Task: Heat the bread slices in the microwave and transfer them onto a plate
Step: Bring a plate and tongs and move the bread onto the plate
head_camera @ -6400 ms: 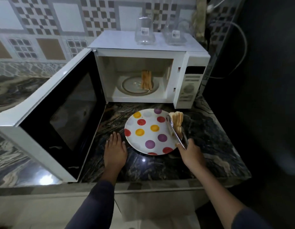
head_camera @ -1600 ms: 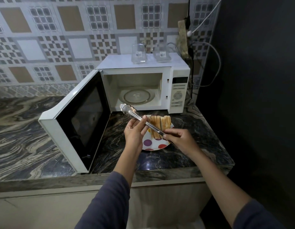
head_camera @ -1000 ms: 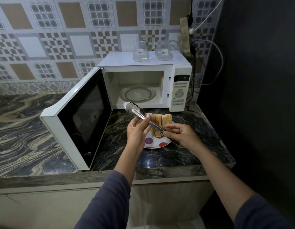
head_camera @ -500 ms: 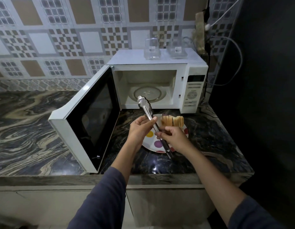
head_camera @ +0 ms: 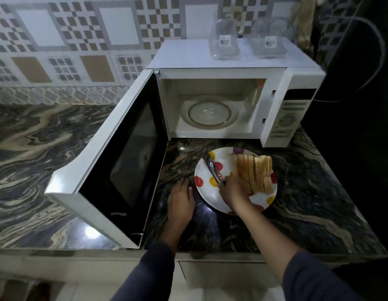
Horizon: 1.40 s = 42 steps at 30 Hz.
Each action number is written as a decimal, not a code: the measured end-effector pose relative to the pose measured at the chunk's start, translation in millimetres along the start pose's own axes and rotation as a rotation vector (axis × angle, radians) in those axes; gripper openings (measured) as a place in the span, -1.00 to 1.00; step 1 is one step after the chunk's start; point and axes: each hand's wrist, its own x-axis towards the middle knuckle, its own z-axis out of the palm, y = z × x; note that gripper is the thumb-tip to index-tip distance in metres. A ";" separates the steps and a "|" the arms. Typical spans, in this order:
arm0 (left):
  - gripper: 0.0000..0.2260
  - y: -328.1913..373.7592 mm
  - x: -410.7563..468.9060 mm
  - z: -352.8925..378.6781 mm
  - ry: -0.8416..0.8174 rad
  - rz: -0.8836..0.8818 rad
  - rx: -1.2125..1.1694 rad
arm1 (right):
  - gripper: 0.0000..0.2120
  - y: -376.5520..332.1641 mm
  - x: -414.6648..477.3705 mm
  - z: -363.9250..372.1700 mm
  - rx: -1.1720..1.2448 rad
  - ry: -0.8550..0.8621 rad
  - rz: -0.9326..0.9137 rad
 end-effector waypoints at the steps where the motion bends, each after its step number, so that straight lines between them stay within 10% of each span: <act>1: -0.64 -0.3 2.7 0.0 0.008 0.018 0.006 | -0.78 -1.2 2.1 2.4 -0.039 0.022 -0.032; 13: -0.67 3.3 21.0 -2.2 0.021 0.021 -0.139 | -0.75 -10.2 0.5 2.6 -0.459 0.244 -0.127; 19: -0.70 6.2 28.4 -4.3 0.016 0.008 -0.119 | -0.68 -4.1 2.5 2.2 -0.218 0.273 -0.222; 24: -0.74 15.3 37.1 -1.2 0.001 -0.064 -0.150 | -0.78 7.8 7.4 -33.5 -0.053 0.649 -0.334; 28: -0.78 21.9 42.9 2.2 -0.057 -0.102 -0.299 | -0.79 44.4 16.3 -72.2 0.072 0.831 -0.103; 33: -0.82 24.7 53.0 6.8 -0.143 -0.158 -0.286 | -0.69 103.0 34.6 -76.0 0.045 0.557 0.277; 42: -0.75 26.0 56.2 5.2 -0.248 -0.188 -0.137 | -0.76 109.6 43.5 -72.2 0.133 0.346 0.227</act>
